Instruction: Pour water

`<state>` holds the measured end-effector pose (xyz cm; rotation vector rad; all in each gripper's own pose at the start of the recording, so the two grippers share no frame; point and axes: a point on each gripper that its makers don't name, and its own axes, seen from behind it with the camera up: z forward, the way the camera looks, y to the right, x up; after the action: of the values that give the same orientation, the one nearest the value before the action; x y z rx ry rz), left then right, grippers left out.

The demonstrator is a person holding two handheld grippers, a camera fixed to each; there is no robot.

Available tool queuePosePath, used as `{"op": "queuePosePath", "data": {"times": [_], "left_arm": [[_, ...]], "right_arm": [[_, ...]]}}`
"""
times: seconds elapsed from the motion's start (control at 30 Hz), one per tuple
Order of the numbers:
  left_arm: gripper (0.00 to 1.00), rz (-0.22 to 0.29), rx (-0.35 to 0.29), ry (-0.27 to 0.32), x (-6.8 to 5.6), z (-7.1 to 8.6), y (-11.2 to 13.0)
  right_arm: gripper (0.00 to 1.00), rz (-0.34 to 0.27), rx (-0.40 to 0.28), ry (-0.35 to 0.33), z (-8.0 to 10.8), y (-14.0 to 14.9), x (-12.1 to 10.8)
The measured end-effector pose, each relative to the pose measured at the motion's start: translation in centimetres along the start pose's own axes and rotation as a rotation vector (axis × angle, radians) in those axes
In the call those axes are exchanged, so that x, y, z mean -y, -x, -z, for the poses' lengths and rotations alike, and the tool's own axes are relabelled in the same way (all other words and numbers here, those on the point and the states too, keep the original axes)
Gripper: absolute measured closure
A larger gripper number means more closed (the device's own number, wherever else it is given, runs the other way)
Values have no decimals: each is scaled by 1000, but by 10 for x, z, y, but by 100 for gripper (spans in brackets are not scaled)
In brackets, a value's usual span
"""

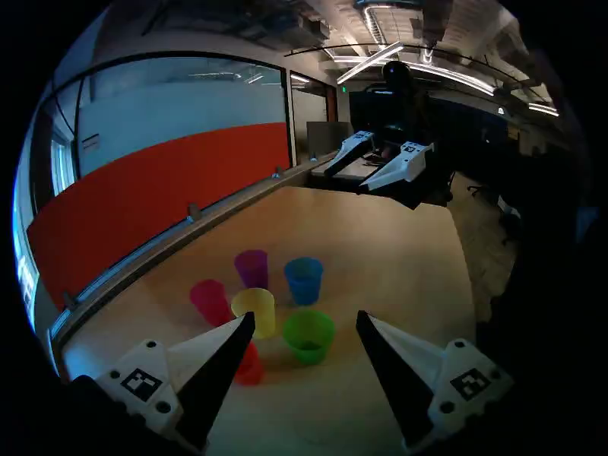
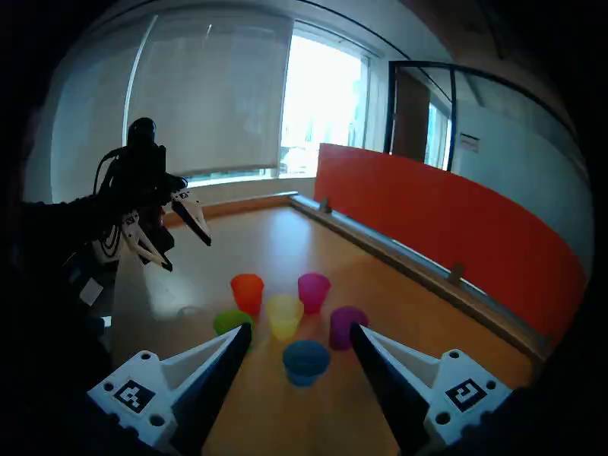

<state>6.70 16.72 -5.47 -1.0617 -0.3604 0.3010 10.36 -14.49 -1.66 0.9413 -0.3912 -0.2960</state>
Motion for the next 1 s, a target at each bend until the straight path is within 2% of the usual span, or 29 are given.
{"op": "queuePosePath", "data": {"times": [0.37,0.57,1.0], "left_arm": [[1,-13,61,40,-10,-18,27],[0,-34,89,40,-10,-31,42],[0,-28,136,45,-9,-63,71]], "right_arm": [[0,1,36,-23,-18,16,-5],[0,1,53,-39,-30,24,-5],[0,-7,76,-47,-45,39,-13]]}}
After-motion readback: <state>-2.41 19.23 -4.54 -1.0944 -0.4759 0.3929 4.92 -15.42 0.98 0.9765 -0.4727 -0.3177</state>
